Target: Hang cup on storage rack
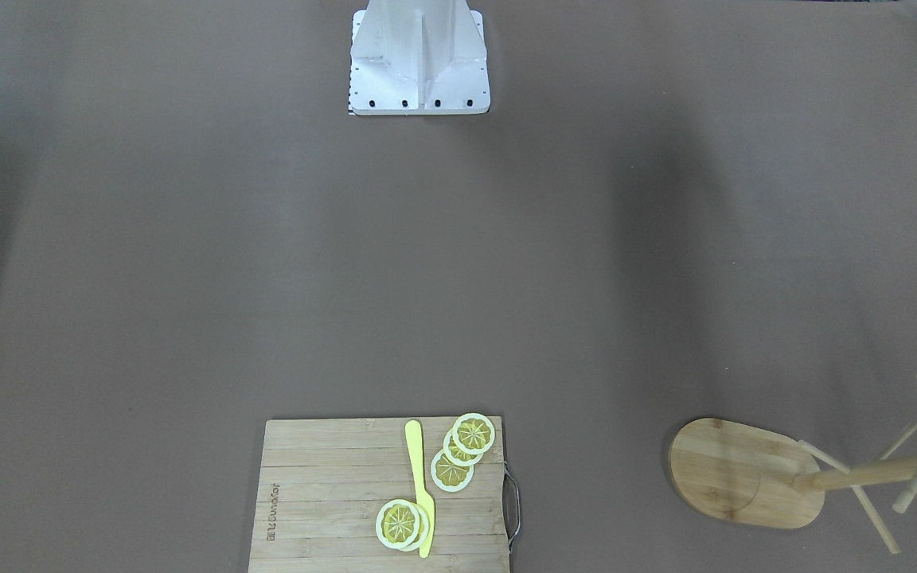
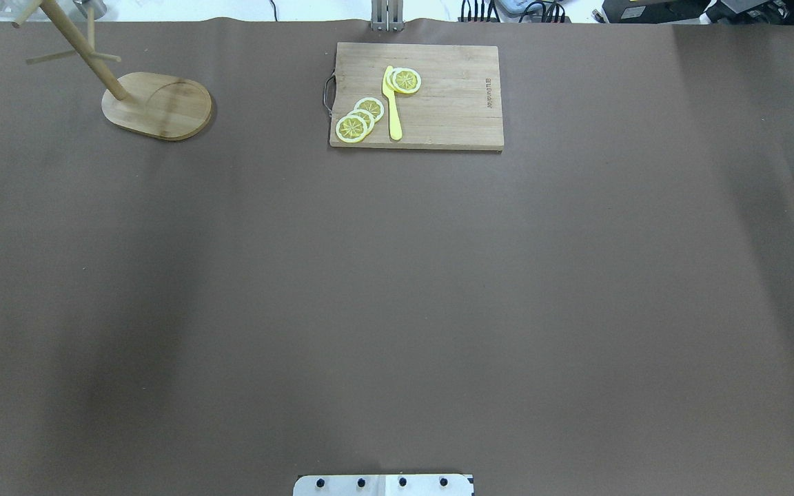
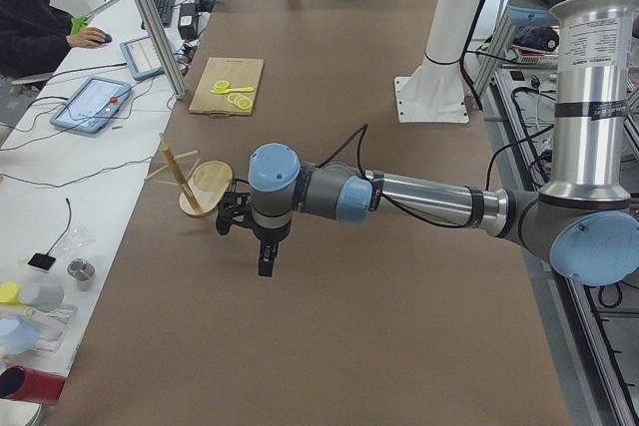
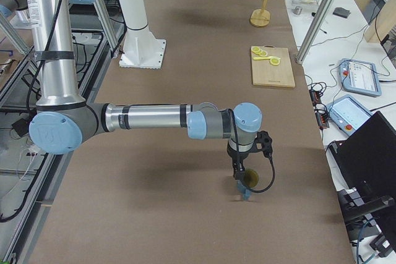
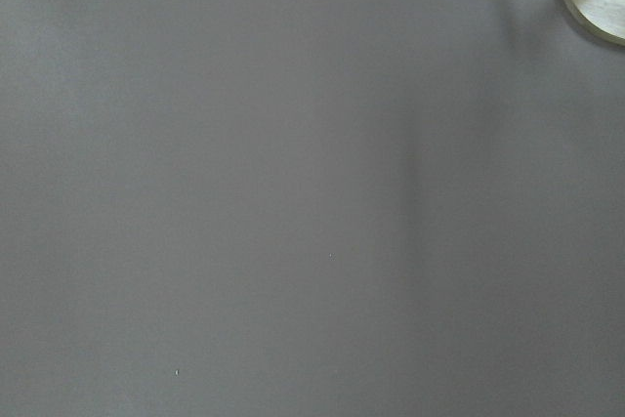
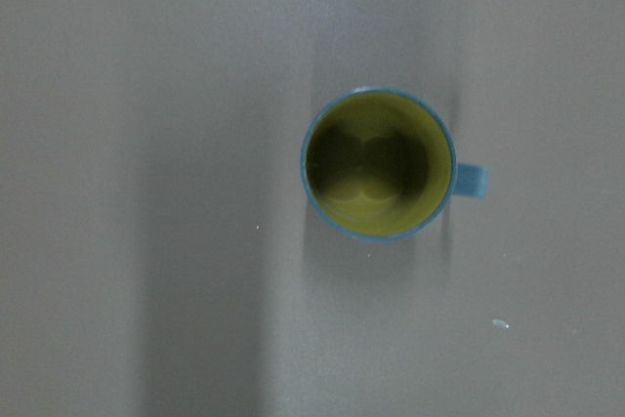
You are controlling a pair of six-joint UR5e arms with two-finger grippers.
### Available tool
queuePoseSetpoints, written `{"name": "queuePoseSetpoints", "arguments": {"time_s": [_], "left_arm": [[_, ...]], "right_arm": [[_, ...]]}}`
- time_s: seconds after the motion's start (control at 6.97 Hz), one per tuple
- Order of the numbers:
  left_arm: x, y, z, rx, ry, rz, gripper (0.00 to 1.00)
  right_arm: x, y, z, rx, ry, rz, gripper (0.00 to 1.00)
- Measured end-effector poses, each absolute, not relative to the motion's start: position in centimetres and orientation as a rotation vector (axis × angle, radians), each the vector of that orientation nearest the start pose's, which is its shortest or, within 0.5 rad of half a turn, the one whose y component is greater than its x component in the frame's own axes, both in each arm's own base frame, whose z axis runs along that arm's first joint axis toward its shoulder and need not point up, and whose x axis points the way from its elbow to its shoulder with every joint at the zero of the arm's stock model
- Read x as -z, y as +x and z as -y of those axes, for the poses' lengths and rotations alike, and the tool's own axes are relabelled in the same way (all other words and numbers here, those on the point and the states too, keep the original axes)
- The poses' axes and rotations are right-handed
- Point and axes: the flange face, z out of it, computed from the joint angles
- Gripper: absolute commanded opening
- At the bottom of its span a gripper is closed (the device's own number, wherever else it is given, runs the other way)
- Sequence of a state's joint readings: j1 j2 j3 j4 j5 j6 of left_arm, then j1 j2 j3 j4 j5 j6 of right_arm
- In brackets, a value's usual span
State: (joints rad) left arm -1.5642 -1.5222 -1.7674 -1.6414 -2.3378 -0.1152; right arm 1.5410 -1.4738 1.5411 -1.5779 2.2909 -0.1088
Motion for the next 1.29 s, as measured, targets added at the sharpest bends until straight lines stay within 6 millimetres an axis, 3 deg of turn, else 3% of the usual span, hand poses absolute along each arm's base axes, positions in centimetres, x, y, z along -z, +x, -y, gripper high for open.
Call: {"name": "queuePoseSetpoints", "arguments": {"time_s": [0.43, 0.72, 1.0, 1.29], "left_arm": [[-57.5, -6.0, 48.4, 0.021, 0.163, -0.775, 0.98], [-57.5, -6.0, 48.6, 0.021, 0.163, -0.776, 0.98], [-57.7, -6.0, 48.6, 0.023, 0.159, -0.775, 0.98], [-58.0, -6.0, 48.6, 0.025, 0.151, -0.775, 0.98]], "right_arm": [[-64.5, 5.0, 59.7, 0.508, 0.176, 0.667, 0.99], [-65.1, 3.9, 62.8, 0.697, 0.241, 0.719, 0.98], [-64.9, 1.4, 64.3, 0.804, 0.271, 0.766, 0.94], [-66.1, 0.5, 65.0, 0.881, 0.277, 0.774, 0.93]]}}
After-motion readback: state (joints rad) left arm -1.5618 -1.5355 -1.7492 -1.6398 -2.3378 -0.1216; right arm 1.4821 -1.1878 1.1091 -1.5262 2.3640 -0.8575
